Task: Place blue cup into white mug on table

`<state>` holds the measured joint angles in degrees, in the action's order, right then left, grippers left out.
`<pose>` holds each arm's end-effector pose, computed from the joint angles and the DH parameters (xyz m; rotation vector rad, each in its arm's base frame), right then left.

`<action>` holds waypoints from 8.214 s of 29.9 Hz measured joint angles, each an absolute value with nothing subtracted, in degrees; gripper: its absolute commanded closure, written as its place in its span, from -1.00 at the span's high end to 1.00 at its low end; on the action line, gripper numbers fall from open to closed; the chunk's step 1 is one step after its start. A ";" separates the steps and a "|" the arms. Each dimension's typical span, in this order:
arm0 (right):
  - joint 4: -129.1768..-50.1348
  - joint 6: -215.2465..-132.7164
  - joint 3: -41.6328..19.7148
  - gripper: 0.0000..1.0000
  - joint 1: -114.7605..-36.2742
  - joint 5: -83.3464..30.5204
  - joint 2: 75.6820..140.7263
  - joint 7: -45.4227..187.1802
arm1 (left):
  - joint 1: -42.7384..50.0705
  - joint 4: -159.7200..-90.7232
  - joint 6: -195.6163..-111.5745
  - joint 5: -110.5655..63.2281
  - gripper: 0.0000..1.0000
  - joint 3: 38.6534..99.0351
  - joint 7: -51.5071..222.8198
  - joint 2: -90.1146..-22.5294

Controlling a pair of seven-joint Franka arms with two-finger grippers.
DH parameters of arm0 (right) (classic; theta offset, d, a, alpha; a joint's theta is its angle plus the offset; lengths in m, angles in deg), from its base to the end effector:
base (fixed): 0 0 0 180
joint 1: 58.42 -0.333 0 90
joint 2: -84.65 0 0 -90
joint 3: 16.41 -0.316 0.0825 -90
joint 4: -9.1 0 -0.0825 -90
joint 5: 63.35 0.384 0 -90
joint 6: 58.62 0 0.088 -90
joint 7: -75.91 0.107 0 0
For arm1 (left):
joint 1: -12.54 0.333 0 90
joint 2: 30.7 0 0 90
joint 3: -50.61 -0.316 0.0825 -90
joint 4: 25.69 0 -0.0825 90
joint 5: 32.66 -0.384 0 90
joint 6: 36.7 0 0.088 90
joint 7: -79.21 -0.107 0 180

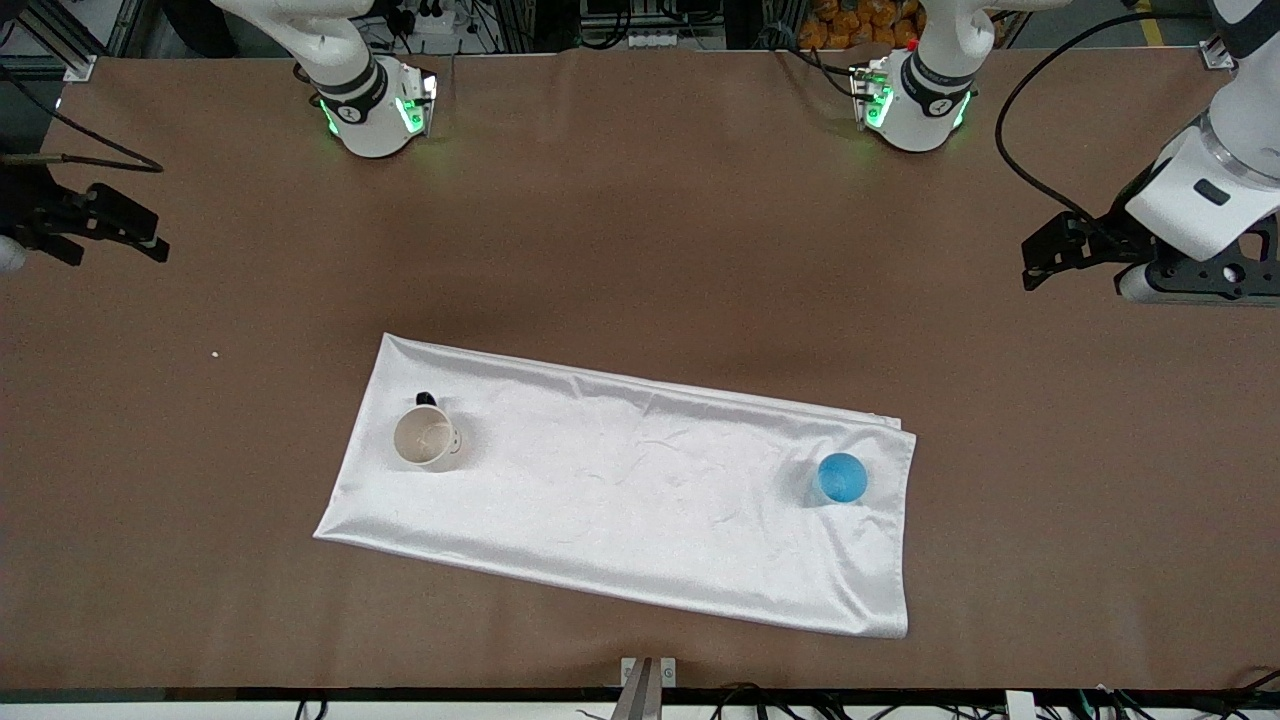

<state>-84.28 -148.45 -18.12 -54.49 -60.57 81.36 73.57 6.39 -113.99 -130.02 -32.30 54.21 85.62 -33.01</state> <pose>0.5357 -0.0151 0.6278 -3.0946 -0.0032 0.0042 0.5647 -0.0969 0.6212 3.1241 -0.0906 0.0714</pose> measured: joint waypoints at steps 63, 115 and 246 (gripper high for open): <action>-91.88 -151.34 -17.93 1.00 -55.11 -60.29 87.81 73.68 | 4.50 -113.95 -134.68 -32.29 1.00 54.80 85.62 -43.30; -112.17 -203.82 -18.11 1.00 -73.81 -60.41 105.16 74.82 | -4.83 -113.93 -165.14 -33.55 1.00 54.87 85.61 -68.91; -122.07 -204.75 -18.13 -1.00 -115.75 -75.78 98.78 152.36 | -5.44 -111.48 -131.00 -35.55 -1.00 55.24 93.74 -39.85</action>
<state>-122.07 -204.75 -18.13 -115.75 -75.78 98.78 152.36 -5.44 -111.48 -131.00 -35.55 55.24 93.74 -39.85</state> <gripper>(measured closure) 0.921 0.956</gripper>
